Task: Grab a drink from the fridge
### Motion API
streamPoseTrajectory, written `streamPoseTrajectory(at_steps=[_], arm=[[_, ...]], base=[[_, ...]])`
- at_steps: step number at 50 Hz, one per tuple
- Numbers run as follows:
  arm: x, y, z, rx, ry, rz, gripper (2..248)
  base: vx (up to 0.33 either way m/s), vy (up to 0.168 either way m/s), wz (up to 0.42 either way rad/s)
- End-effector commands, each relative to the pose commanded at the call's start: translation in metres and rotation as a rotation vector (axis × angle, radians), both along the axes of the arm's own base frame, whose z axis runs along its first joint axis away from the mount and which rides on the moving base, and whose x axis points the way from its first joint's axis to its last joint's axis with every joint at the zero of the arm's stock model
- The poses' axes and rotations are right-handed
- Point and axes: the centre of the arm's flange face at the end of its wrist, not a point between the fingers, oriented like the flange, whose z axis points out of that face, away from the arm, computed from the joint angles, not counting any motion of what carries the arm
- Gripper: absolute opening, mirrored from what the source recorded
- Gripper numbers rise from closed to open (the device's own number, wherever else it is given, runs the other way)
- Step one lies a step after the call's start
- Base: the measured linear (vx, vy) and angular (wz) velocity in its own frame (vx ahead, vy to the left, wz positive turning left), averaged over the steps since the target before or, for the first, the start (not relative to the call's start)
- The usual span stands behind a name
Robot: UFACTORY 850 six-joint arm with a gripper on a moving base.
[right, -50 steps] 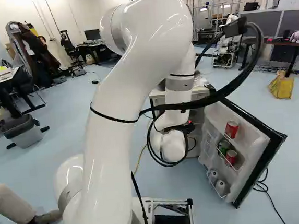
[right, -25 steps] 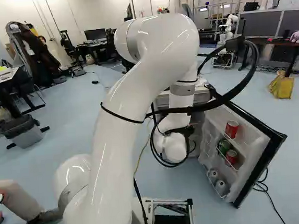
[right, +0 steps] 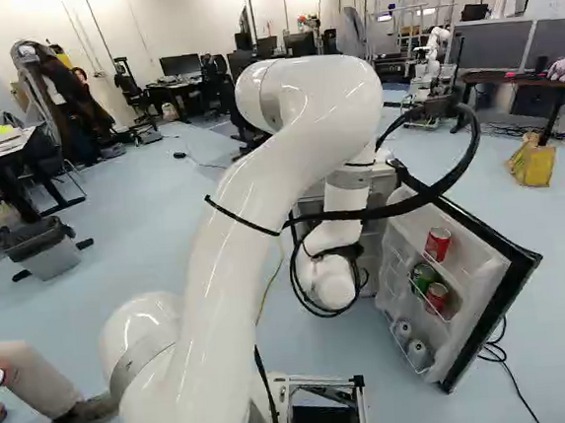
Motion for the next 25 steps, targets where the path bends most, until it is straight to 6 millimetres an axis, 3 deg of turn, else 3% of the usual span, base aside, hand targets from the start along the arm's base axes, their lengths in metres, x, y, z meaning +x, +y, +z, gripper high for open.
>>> streamPoseTrajectory(at_steps=[25], arm=[[0.014, 0.003, -0.029, 0.029, -0.038, 0.090, 247]], base=[[0.000, 0.000, 0.000]])
